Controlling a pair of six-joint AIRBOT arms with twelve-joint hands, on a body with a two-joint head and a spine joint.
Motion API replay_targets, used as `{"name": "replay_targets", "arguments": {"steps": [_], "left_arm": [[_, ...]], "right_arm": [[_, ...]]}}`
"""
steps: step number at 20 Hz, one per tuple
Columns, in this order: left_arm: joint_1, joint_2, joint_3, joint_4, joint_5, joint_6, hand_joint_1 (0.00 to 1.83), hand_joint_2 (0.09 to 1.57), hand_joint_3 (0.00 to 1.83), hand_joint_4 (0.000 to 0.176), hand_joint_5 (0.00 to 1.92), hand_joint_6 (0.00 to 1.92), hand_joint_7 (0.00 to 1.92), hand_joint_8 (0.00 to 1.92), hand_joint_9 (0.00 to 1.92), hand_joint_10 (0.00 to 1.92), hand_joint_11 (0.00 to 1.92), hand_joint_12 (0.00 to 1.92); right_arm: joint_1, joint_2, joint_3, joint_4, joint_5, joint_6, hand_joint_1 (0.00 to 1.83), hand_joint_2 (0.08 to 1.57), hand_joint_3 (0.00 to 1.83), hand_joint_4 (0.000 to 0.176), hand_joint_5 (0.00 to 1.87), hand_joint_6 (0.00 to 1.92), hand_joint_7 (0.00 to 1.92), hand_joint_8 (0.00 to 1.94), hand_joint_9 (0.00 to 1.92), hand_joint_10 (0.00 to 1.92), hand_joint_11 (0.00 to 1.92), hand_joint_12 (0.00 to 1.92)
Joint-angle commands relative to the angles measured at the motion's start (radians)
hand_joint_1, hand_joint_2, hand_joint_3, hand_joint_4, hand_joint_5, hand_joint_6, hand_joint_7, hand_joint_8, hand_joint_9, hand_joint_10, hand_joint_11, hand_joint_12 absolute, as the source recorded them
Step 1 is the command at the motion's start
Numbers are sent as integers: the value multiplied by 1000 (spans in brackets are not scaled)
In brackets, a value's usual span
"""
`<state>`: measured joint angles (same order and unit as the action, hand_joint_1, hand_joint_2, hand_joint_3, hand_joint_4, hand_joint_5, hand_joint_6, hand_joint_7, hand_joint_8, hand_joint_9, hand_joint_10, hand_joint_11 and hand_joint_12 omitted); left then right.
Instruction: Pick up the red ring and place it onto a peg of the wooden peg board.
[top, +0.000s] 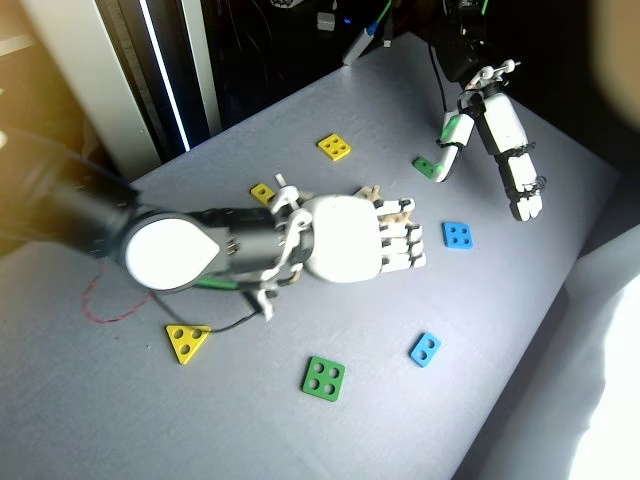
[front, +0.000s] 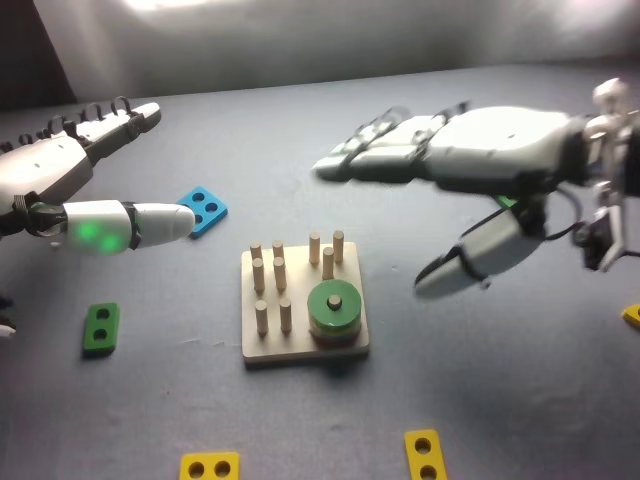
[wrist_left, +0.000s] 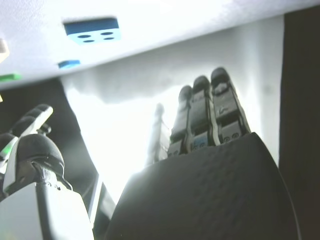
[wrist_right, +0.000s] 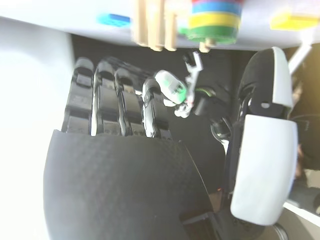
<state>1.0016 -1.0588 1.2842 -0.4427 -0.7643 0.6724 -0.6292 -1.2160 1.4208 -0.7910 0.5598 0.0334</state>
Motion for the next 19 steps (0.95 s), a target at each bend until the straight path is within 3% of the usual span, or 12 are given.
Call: {"name": "replay_targets", "arguments": {"steps": [1, 3, 5, 7, 9, 10, 12, 13, 14, 16, 17, 19], "left_arm": [[-4, 9, 0, -4, -129, -11, 333, 918, 0, 176, 0, 0, 0, 0, 0, 0, 0, 0], [-1, 15, -6, -4, -141, -13, 324, 915, 0, 176, 0, 0, 0, 0, 0, 0, 0, 0], [6, 24, -16, -4, -166, -21, 336, 921, 0, 176, 0, 0, 0, 0, 0, 0, 0, 0], [9, 49, -42, 3, -219, -27, 370, 902, 0, 176, 0, 0, 0, 0, 0, 0, 0, 0], [14, 74, -68, 11, -275, -39, 371, 909, 0, 176, 0, 0, 0, 0, 0, 0, 0, 0], [22, 99, -93, 18, -329, -49, 398, 923, 2, 176, 0, 0, 0, 0, 0, 0, 0, 0], [41, 148, -148, 32, -446, -70, 407, 931, 5, 176, 0, 0, 0, 0, 0, 0, 0, 0], [50, 171, -172, 41, -504, -78, 410, 959, 16, 158, 0, 0, 0, 0, 0, 0, 0, 0], [59, 199, -200, 50, -564, -83, 440, 943, 5, 170, 0, 0, 0, 0, 0, 0, 0, 0], [82, 254, -253, 60, -678, -83, 448, 948, 7, 160, 0, 0, 0, 0, 0, 0, 0, 0], [95, 284, -280, 64, -737, -85, 417, 1008, 27, 120, 0, 0, 0, 0, 0, 0, 0, 0], [120, 332, -318, 71, -830, -95, 373, 997, 19, 130, 0, 0, 0, 0, 0, 0, 0, 0]], "right_arm": [[-3, 17, -16, 89, 98, -33, 776, 969, 22, 105, 3, 0, 14, 5, 0, 0, 0, 0], [-23, 56, -40, 193, 130, -96, 811, 968, 18, 166, 0, 0, 0, 0, 0, 0, 0, 0], [-44, 95, -64, 297, 181, -155, 820, 970, 16, 159, 0, 0, 0, 0, 0, 0, 0, 0], [-71, 153, -107, 431, 269, -235, 836, 968, 12, 88, 0, 0, 0, 0, 0, 0, 0, 0], [-90, 196, -140, 509, 348, -271, 837, 948, 2, 104, 0, 0, 0, 0, 0, 0, 0, 0], [-99, 224, -160, 556, 406, -294, 657, 959, 7, 33, 0, 0, 0, 0, 0, 0, 0, 0], [-108, 273, -199, 625, 508, -333, 651, 953, 4, 9, 0, 0, 0, 0, 0, 0, 0, 0], [-110, 299, -217, 651, 554, -354, 637, 946, 1, 44, 0, 0, 0, 0, 0, 0, 10, 5], [-111, 322, -237, 672, 598, -371, 652, 1024, 36, 123, 0, 0, 0, 0, 0, 0, 0, 0], [-114, 359, -263, 703, 673, -391, 674, 1058, 49, 140, 0, 0, 0, 0, 0, 0, 0, 0], [-116, 376, -272, 718, 711, -396, 577, 1186, 50, 170, 0, 0, 0, 0, 0, 0, 0, 0], [-116, 413, -294, 742, 765, -422, 426, 1277, 74, 137, 0, 0, 0, 0, 0, 0, 0, 0]]}}
